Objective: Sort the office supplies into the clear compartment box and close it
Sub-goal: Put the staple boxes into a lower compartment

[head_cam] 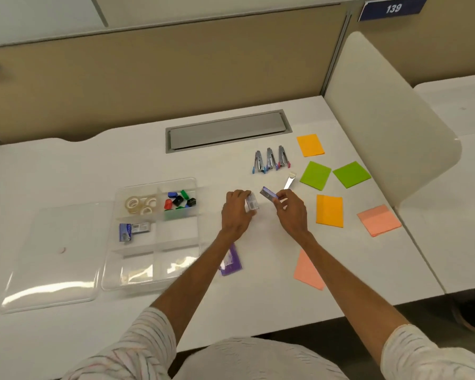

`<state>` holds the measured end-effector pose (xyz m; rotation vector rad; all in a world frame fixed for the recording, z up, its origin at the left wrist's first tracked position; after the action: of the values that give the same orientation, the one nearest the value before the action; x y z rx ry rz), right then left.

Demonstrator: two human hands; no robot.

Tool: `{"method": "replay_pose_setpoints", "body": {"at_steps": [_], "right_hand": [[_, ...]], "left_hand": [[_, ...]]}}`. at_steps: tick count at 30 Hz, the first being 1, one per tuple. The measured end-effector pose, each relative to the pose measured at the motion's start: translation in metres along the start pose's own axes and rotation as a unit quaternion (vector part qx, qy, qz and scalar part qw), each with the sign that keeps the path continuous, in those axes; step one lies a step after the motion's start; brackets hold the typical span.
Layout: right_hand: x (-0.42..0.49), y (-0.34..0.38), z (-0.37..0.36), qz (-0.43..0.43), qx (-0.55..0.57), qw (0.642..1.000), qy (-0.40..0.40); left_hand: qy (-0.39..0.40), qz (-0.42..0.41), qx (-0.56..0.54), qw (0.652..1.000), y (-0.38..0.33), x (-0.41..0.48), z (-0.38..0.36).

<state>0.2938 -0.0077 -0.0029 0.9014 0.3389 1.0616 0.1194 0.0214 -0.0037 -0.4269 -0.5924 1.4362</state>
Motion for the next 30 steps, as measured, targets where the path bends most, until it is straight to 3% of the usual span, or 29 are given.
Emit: {"method": "replay_pose_setpoints", "body": {"at_steps": [7, 16, 25, 30], "right_hand": [[-0.022, 0.082, -0.069, 0.034, 0.054, 0.997, 0.053], [-0.079, 0.164, -0.159, 0.076, 0.072, 0.984, 0.147], [-0.139, 0.209, -0.22, 0.132, 0.032, 0.969, 0.208], [-0.149, 0.219, -0.231, 0.152, 0.016, 0.965, 0.211]], "left_hand": [[-0.056, 0.036, 0.018, 0.998, 0.069, 0.01, 0.085], [-0.063, 0.07, 0.078, 0.992, 0.175, -0.009, 0.177], [-0.001, 0.062, 0.176, 0.983, 0.238, -0.037, 0.208], [0.013, 0.051, 0.175, 0.983, 0.255, -0.04, 0.214]]}}
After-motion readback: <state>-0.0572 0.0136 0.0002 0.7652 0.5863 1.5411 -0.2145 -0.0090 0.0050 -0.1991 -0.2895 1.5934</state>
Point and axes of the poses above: each hand's wrist, its own x-axis towards the middle knuckle, its own z-axis out of the back of the hand, y = z × x, the point moved 10 cm from there along x, towards the middle knuckle, and after that the axes turned 14 degrees about -y, right-handed, at the moved point
